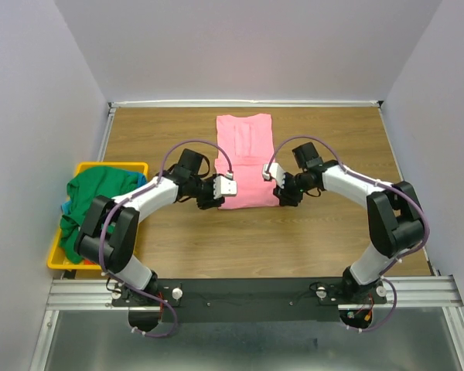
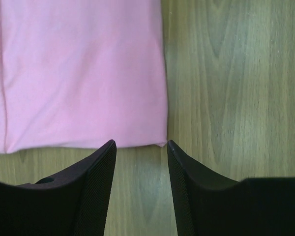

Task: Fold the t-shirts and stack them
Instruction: Fold the folded rectangular tshirt in 1/3 of the way, then grab one side of the 2/3 rectangular tshirt with both arms

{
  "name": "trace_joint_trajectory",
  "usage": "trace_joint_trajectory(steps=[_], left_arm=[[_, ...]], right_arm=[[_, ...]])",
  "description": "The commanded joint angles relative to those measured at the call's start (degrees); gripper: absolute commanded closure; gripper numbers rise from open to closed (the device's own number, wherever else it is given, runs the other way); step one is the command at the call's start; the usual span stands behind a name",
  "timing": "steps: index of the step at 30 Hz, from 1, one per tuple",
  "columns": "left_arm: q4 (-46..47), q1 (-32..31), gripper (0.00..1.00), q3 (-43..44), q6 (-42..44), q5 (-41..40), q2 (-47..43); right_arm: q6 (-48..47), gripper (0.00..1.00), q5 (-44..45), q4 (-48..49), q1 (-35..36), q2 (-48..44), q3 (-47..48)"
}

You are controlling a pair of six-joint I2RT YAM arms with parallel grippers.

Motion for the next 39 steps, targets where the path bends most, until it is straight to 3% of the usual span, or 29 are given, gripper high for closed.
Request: trace_joint_trajectory(steps=[1, 14, 22, 25, 26, 30, 31, 39], left_arm=[[4.8, -2.4, 0.45, -2.4, 8.8, -5.8, -1.1], [6.8, -6.9, 0.46, -3.5, 9.3, -9.3, 3.3], [4.8, -7.1, 0.63, -2.0, 9.8, -9.4, 6.4], [4.2, -7.1, 0.74, -2.3, 10.0, -9.4, 6.7], [4.1, -7.1, 0.77, -2.4, 10.1, -9.5, 6.7], [3.1, -7.0, 0.93, -1.3, 8.3, -8.5, 5.5], [2.8, -6.9, 1.00, -0.8, 7.7, -8.2, 5.3], [-4.0, -4.4, 1.00, 6.9, 4.1, -4.5, 2.9]], right_arm=[[-8.4, 0.52, 3.3, 7.0, 1.8, -0.2, -1.9], [-12.4, 0.48, 3.9, 8.4, 2.5, 0.7, -6.4], [-12.6, 0.49, 5.3, 10.2, 2.9, 1.6, -8.6], [-12.8, 0.60, 5.5, 10.2, 3.3, 1.2, -9.0], [-12.7, 0.72, 5.5, 10.2, 3.4, 1.1, -9.2], [-11.9, 0.97, 5.6, 10.0, 3.5, -0.6, -9.2], [-11.3, 1.00, 5.7, 9.9, 3.6, -1.1, -9.0], [-5.3, 0.99, 5.5, 5.0, 3.3, -6.4, -3.6]])
